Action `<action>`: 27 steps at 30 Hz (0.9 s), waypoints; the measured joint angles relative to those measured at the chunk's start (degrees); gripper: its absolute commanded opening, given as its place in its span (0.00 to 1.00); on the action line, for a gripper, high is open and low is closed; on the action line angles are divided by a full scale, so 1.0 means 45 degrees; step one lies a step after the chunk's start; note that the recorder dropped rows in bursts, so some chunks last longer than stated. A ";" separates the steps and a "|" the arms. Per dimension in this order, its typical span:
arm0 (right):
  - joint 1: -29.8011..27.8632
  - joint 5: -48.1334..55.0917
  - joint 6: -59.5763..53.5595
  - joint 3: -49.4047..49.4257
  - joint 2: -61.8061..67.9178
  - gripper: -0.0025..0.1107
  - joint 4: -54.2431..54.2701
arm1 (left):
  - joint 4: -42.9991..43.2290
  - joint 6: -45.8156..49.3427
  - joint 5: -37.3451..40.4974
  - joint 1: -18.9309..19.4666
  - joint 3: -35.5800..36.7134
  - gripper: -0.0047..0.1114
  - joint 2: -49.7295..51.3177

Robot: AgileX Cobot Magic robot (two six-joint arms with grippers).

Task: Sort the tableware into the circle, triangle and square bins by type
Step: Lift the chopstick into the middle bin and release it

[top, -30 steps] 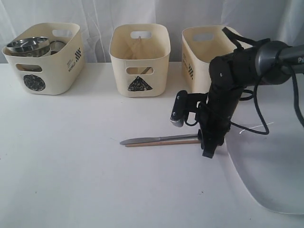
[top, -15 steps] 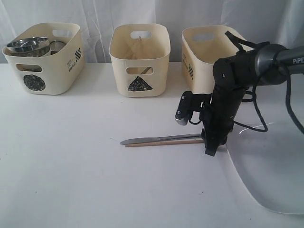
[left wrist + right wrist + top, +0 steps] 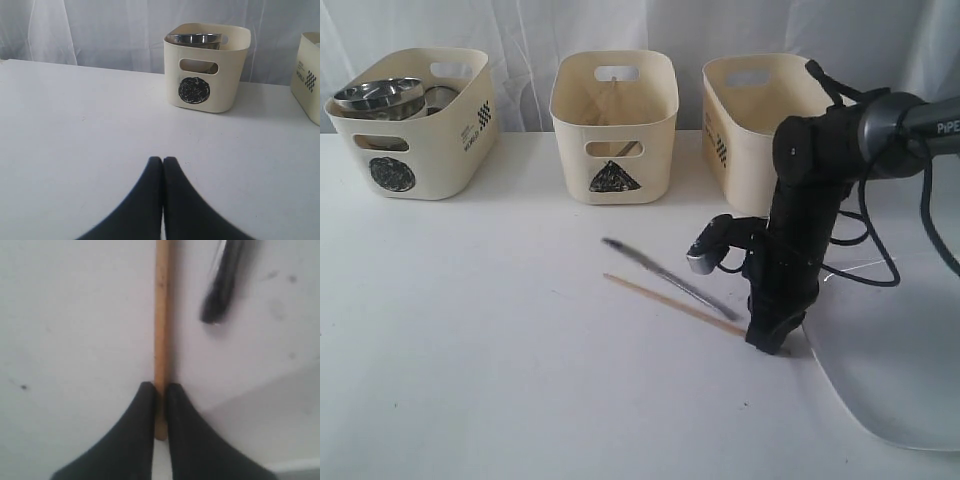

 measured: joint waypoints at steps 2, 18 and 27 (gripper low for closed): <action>0.0000 0.0617 0.0000 0.0029 0.0053 0.02 0.0845 | 0.0000 0.0000 0.0000 0.0000 0.0000 0.04 0.0000; 0.0253 0.0138 -0.0024 0.0239 -0.1146 0.02 0.2772 | 0.0000 0.0000 0.0000 0.0000 0.0000 0.04 0.0000; 0.0260 -0.4768 0.1324 0.0239 -0.3176 0.02 0.4908 | 0.0000 0.0000 0.0000 0.0000 0.0000 0.04 0.0000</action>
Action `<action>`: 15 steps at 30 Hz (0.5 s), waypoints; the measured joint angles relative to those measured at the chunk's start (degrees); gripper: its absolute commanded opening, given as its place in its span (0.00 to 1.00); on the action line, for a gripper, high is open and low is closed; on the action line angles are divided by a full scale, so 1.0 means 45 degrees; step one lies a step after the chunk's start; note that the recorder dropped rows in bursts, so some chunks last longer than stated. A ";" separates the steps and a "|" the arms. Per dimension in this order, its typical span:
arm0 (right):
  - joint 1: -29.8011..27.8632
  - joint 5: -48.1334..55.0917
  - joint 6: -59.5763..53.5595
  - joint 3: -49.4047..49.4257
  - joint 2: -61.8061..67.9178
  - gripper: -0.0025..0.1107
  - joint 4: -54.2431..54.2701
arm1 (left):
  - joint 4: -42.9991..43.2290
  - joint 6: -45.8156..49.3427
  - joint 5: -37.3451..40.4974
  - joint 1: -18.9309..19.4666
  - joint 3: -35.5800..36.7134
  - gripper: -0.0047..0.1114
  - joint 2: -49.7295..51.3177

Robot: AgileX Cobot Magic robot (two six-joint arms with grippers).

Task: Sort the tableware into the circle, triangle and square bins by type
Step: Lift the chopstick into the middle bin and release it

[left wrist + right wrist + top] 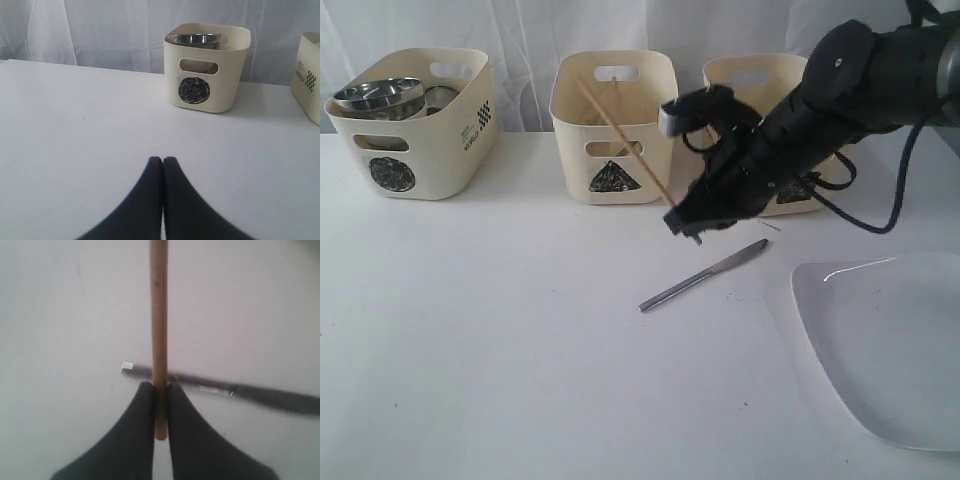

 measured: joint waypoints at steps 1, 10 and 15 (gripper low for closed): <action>0.0000 -0.0617 0.0179 0.0000 -0.0033 0.02 0.0254 | 0.0000 0.0000 0.0000 0.0000 0.0000 0.04 0.0000; 0.0000 -0.5263 0.0885 -0.0410 0.0063 0.02 0.2000 | 0.0000 0.0000 0.0000 0.0000 0.0000 0.04 0.0000; 0.0000 -0.5372 0.0909 -0.1698 0.0692 0.02 0.2113 | 0.0000 0.0000 0.0000 0.0000 0.0000 0.04 0.0000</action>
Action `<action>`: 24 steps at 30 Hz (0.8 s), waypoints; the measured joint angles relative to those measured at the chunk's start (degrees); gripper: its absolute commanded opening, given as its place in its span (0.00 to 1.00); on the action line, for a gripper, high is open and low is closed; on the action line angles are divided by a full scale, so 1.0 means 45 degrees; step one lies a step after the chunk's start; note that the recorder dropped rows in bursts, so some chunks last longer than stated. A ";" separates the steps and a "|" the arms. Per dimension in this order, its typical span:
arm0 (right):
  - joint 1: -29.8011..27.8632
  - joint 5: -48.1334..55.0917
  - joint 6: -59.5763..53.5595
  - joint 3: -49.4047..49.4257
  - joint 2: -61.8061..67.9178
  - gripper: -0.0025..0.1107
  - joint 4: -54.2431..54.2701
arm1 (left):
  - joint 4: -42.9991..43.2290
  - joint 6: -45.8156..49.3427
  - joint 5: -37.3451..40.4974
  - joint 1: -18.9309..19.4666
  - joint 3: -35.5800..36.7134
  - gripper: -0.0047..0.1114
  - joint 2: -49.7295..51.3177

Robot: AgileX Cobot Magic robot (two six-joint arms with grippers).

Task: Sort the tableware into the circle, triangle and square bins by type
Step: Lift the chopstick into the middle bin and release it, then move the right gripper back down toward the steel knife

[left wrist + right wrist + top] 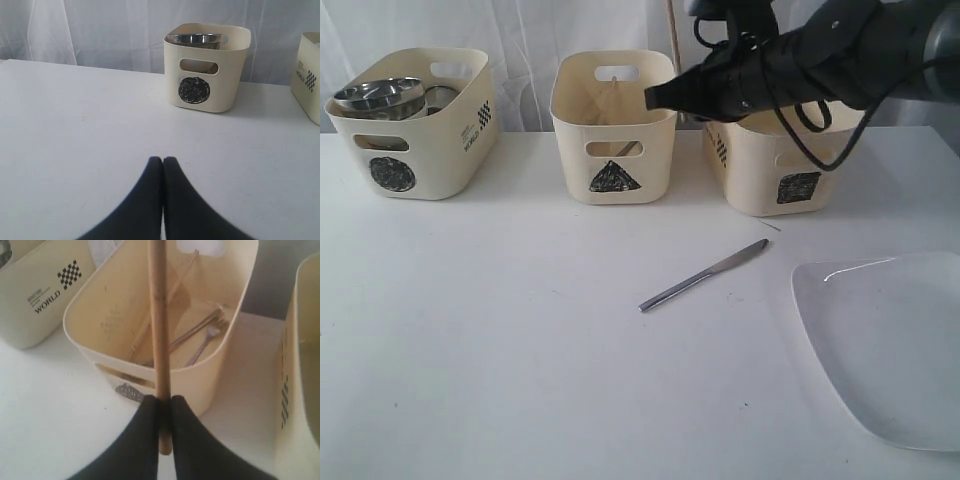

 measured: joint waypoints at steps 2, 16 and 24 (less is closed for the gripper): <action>0.0000 -0.0026 0.0000 -0.0647 0.0347 0.02 0.0000 | 0.0000 0.0000 0.0000 0.0000 0.0000 0.04 0.0000; 0.0000 0.1074 0.0000 -0.6241 0.4202 0.02 -0.0431 | 0.0000 0.0000 0.0000 0.0000 0.0000 0.04 0.0000; 0.0023 0.1143 0.0323 -0.7585 0.5654 0.08 -0.0667 | 0.0000 0.0000 0.0000 0.0000 0.0000 0.04 0.0000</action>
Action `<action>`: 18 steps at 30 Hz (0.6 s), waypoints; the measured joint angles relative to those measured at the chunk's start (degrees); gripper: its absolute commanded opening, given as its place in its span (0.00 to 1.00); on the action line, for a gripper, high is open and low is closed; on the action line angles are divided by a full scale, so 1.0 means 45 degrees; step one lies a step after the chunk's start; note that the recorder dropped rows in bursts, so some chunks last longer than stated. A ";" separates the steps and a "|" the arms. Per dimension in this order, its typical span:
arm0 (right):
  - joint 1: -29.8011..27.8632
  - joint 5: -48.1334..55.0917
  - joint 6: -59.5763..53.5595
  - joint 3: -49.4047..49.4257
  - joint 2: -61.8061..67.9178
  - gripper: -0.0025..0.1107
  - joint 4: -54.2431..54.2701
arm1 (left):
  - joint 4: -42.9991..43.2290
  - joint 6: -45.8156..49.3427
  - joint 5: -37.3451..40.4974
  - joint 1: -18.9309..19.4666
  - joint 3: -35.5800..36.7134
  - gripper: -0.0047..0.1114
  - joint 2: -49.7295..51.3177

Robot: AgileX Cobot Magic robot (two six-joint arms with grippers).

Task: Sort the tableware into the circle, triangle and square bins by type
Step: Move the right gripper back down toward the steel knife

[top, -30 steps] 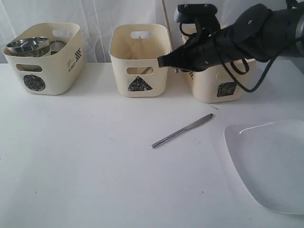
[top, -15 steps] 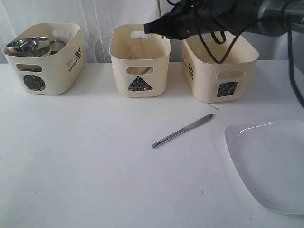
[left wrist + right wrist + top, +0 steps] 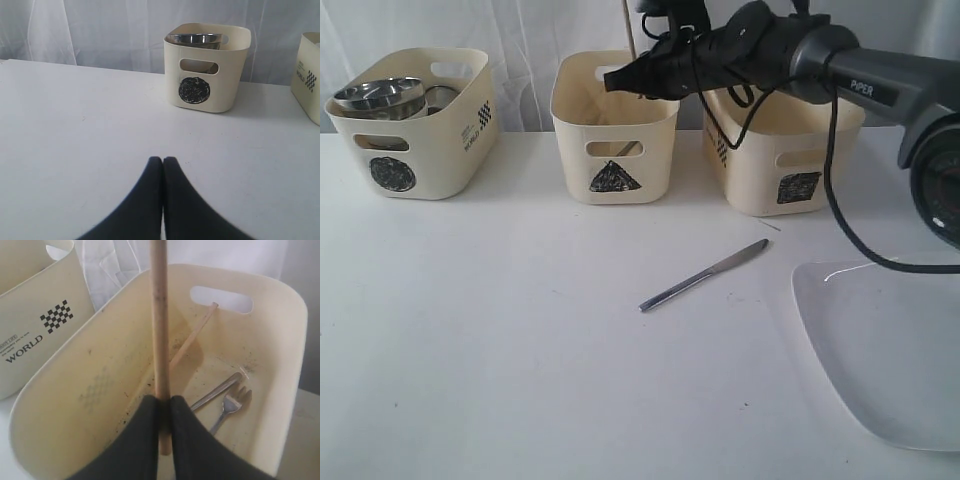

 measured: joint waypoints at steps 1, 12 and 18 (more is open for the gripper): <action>0.0000 0.0000 0.0008 -0.0082 0.0067 0.13 0.0000 | 0.0000 0.0000 0.0000 0.0000 0.0000 0.04 0.0000; 0.0225 0.0771 0.0033 -0.0244 0.0209 0.32 -0.0081 | 0.0000 0.0000 0.0000 0.0000 0.0000 0.04 0.0000; 0.0229 0.2162 0.0725 0.0203 -0.0987 0.28 -0.1207 | 0.0000 0.0000 0.0000 0.0000 0.0000 0.04 0.0000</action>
